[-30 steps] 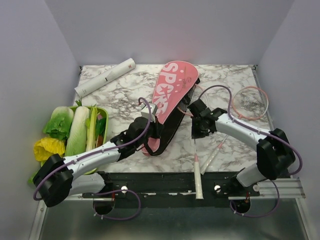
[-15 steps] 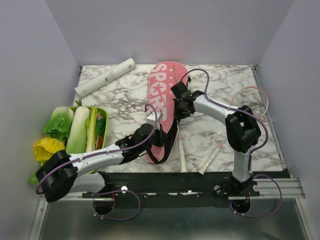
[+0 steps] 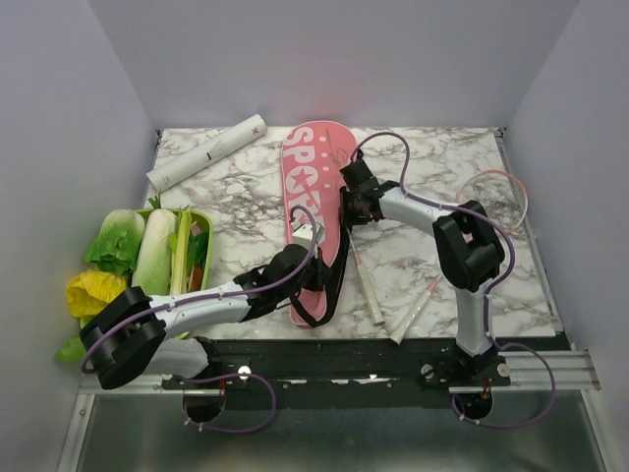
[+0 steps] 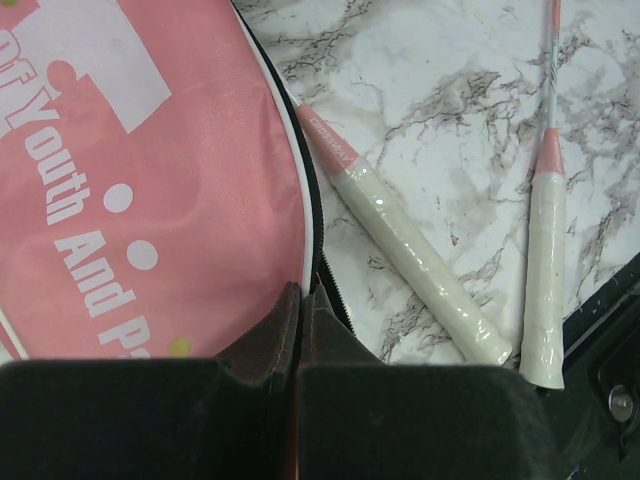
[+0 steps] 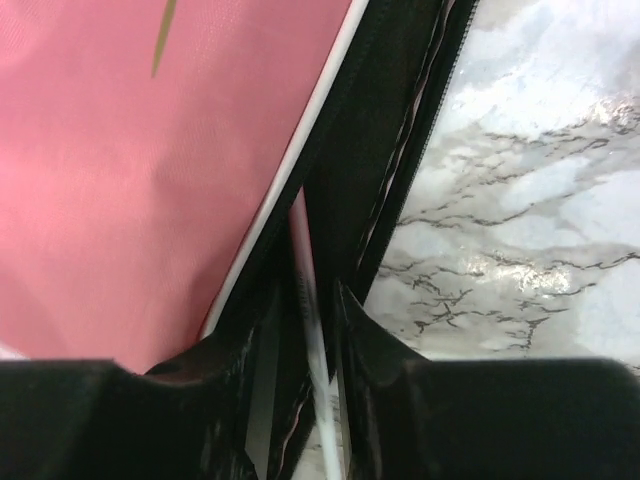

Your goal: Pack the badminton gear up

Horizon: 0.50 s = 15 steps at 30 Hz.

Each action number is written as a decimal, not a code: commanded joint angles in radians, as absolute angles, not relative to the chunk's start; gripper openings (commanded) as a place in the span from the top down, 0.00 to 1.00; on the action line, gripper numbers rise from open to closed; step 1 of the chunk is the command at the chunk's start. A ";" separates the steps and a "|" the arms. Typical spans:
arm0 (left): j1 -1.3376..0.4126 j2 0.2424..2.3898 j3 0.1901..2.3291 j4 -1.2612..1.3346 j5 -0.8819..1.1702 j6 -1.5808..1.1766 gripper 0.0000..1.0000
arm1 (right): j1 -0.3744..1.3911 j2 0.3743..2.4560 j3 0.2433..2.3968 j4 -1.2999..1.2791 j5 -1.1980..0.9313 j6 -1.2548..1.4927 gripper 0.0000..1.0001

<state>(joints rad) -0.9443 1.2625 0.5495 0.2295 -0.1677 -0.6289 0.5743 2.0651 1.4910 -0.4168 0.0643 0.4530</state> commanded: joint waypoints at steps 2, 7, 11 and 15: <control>-0.956 1.282 0.592 0.258 -0.161 -0.618 1.00 | 0.572 1.922 1.376 -0.322 0.058 0.417 0.58; -0.939 1.285 0.598 0.258 -0.164 -0.606 1.00 | 0.572 1.755 1.244 -0.386 0.066 0.411 0.53; -0.928 1.289 0.600 0.256 -0.164 -0.598 1.00 | 0.575 1.649 1.123 -0.469 0.042 0.413 0.53; -0.923 1.295 0.601 0.255 -0.160 -0.598 1.00 | 0.587 1.551 0.987 -0.489 -0.023 0.399 0.51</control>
<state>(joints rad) -0.9340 1.2835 0.5667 0.2298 -0.1673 -0.6102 0.5735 1.6108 1.1049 -0.4057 0.0494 0.4225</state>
